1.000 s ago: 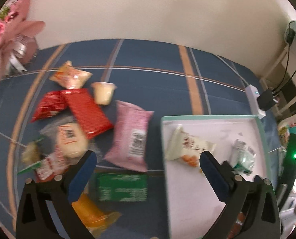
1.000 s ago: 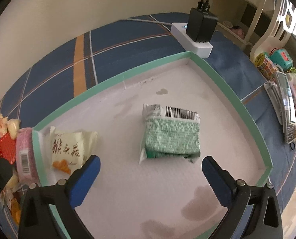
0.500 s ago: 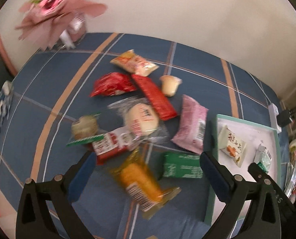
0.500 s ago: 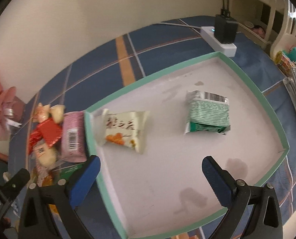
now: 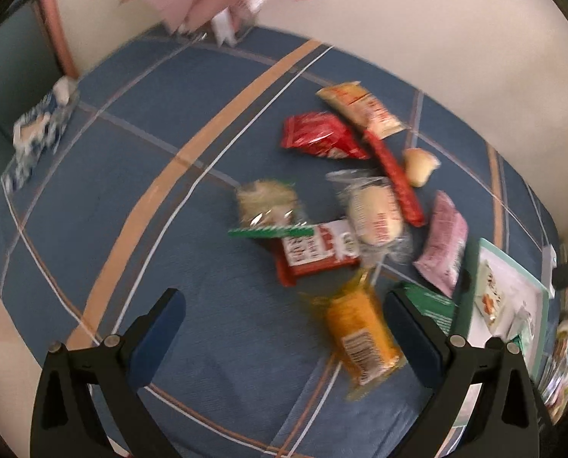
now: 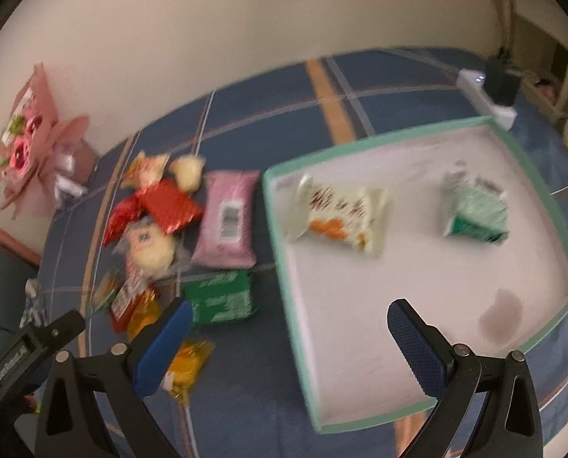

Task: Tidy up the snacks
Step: 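Move both tools back over the snack pile, then grasp the orange bread bag with the left gripper while the right grasps the green box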

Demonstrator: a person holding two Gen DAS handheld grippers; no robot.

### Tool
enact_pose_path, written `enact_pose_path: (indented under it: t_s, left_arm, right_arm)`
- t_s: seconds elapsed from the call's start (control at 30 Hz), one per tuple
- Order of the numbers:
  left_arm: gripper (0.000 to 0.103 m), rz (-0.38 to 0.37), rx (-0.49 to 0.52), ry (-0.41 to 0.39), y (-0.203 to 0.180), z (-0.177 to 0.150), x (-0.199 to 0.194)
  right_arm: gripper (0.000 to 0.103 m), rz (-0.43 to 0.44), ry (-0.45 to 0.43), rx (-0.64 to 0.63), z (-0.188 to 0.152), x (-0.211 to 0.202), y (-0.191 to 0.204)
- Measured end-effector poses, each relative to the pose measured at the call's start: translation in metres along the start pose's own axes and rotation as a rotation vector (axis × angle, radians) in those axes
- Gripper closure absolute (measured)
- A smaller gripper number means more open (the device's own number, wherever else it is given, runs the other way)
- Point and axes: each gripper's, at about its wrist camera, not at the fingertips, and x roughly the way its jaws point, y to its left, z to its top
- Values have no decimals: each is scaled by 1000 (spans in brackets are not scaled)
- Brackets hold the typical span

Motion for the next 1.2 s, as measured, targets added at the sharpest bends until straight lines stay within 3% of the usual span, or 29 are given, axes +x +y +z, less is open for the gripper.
enact_pose_path:
  t_s: [0.2, 0.47, 0.5, 0.6, 0.73, 0.8, 1.03, 1.2]
  left_arm:
    - [0, -63, -83, 116, 6, -4, 25]
    - [1, -141, -65, 237, -17, -16, 51]
    - [4, -148, -65, 245, -20, -17, 54]
    - [25, -179, -65, 273, -25, -19, 60]
    - [40, -220, -56, 280, -33, -20, 62]
    - [56, -230, -36, 277, -40, -20, 61]
    - [62, -145, 19, 221, -50, -11, 56]
    - [62, -152, -21, 227, -42, -3, 60]
  right_arm:
    - [0, -94, 78, -36, -8, 23, 5]
    - [0, -120, 80, -49, -9, 31, 2]
    - [0, -124, 75, -54, -9, 30, 3]
    - [0, -143, 65, -61, -5, 31, 3]
    - [0, -148, 54, -67, -3, 31, 3]
    - [1, -142, 48, -71, -2, 30, 6]
    - [20, -58, 21, -107, 4, 28, 24]
    - [33, -14, 38, -152, 3, 35, 44]
